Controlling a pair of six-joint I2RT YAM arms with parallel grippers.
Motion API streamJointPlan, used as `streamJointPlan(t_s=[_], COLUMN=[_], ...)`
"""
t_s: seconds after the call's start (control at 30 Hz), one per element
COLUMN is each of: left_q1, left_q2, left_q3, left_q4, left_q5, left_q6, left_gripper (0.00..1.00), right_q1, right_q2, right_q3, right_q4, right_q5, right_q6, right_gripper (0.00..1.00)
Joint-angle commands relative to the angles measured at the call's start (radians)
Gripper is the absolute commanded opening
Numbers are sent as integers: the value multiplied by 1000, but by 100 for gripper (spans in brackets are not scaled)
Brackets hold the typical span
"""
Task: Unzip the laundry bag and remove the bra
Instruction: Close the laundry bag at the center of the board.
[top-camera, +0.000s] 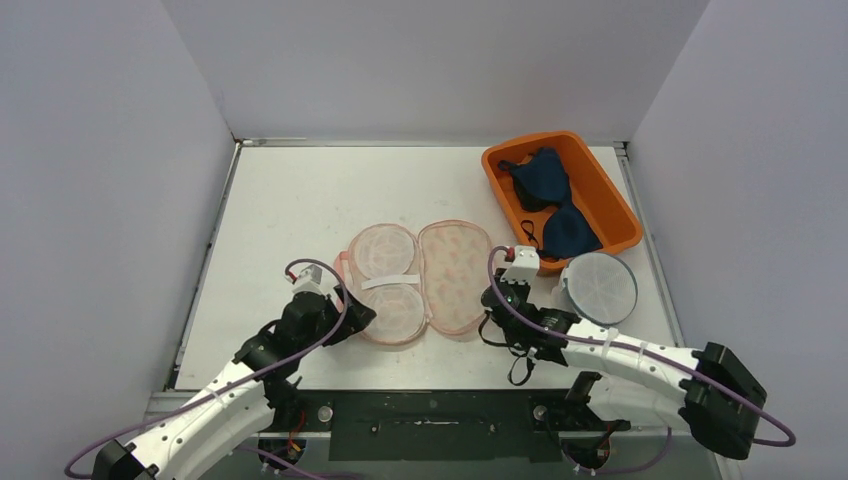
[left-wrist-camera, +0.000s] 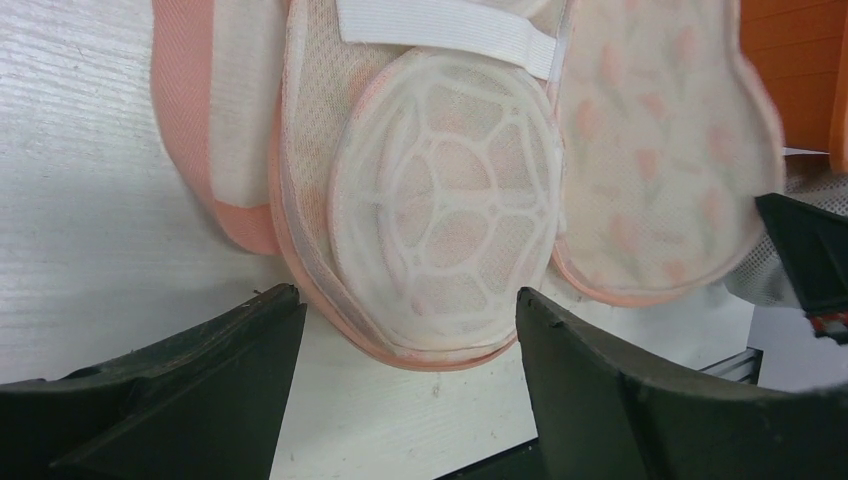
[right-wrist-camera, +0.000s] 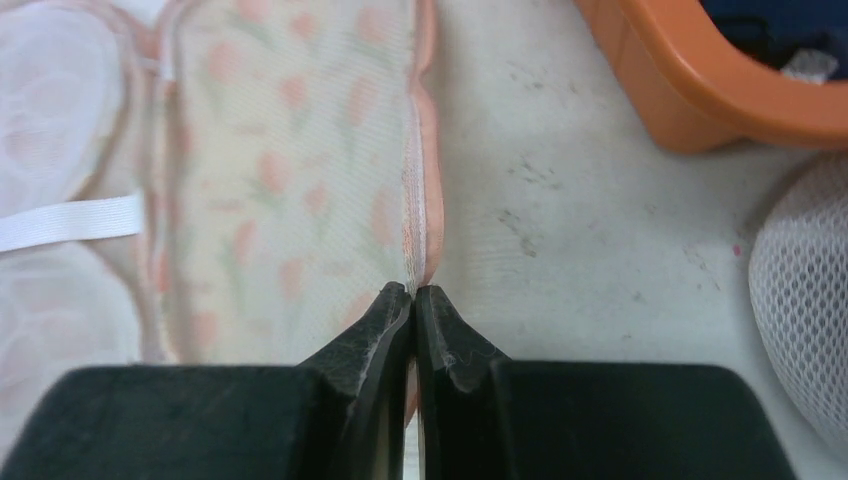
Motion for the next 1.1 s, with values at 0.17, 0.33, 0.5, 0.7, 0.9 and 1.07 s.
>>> streamJointPlan(t_s=[0.17,0.33,0.5,0.7,0.9,1.07], left_q1=[11,10,2,-24,-17,-5], left_q2=[152,271,317,345,158,-11], left_q3=[33,35,9,33,63,61], left_q4=[164,265,394,399,159,67], left_q5=[-19,33,74,72,-80,-131], left_q6=[20,15,-28,-32,-45,-55], left_gripper=[75,73,71,69,72,77], right_q1=[73,80,97,149,184,196], right_q2=[-273,-341,-272,-71,122,237], right_q3=[68,107,173,260,306,283], right_q4=[11,98,253,366,412,455], right_q5=[-204,-442,-624,-683,-678,-699], right_q6=[-364,-475,-490,-517,-548,-566], right_gripper=[5,5,5,5,5,5])
